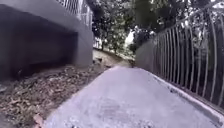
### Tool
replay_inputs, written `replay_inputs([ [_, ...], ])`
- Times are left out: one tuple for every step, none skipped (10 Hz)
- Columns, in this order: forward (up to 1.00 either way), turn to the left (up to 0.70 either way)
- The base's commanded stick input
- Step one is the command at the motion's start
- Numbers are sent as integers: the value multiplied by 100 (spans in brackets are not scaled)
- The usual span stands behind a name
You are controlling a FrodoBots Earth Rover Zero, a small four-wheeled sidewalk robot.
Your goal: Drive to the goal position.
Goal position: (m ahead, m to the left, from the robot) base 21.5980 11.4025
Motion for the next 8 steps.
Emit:
replay_inputs([
  [50,0],
  [50,0],
  [50,0],
  [50,0],
  [50,0],
  [50,0],
  [50,0],
  [50,0],
])
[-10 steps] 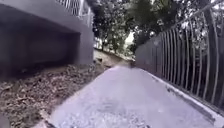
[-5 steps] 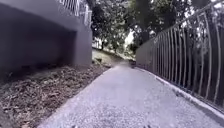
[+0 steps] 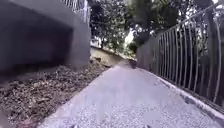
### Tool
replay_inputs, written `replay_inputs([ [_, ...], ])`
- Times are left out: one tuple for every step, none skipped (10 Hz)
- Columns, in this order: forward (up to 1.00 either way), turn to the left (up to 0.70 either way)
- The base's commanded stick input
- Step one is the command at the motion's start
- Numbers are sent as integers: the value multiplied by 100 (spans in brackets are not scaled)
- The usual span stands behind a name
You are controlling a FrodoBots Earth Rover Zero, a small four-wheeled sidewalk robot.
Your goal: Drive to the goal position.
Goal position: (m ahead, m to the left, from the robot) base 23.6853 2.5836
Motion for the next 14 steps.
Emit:
replay_inputs([
  [50,0],
  [50,0],
  [50,0],
  [50,0],
  [50,0],
  [50,0],
  [50,0],
  [50,0],
  [50,0],
  [50,0],
  [50,0],
  [50,0],
  [50,0],
  [50,0],
])
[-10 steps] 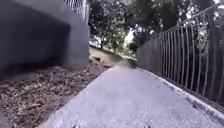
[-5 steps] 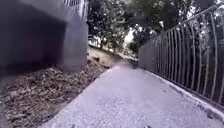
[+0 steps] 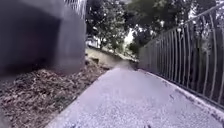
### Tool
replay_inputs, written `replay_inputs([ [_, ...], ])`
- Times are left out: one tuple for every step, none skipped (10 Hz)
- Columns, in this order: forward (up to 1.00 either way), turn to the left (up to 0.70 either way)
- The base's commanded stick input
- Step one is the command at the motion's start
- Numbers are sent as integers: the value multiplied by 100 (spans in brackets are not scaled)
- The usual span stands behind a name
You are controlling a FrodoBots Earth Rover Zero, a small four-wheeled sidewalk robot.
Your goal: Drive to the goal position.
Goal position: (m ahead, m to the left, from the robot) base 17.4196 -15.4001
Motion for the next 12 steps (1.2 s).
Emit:
replay_inputs([
  [50,0],
  [50,0],
  [50,0],
  [50,0],
  [50,0],
  [50,0],
  [50,0],
  [50,0],
  [50,0],
  [50,-24],
  [50,-50],
  [50,-50],
])
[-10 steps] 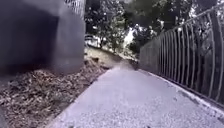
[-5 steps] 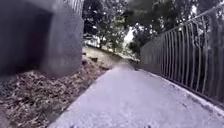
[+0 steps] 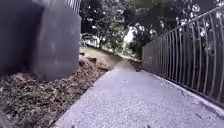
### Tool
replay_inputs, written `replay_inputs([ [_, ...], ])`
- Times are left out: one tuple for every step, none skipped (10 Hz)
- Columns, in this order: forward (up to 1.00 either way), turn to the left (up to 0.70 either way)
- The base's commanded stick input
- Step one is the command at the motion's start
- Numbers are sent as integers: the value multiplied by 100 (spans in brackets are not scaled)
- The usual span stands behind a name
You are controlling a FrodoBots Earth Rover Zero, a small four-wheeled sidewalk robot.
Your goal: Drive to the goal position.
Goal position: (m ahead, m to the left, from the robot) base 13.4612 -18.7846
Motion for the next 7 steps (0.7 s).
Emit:
replay_inputs([
  [50,-50],
  [50,-42],
  [50,-6],
  [50,0],
  [50,0],
  [50,0],
  [50,0],
])
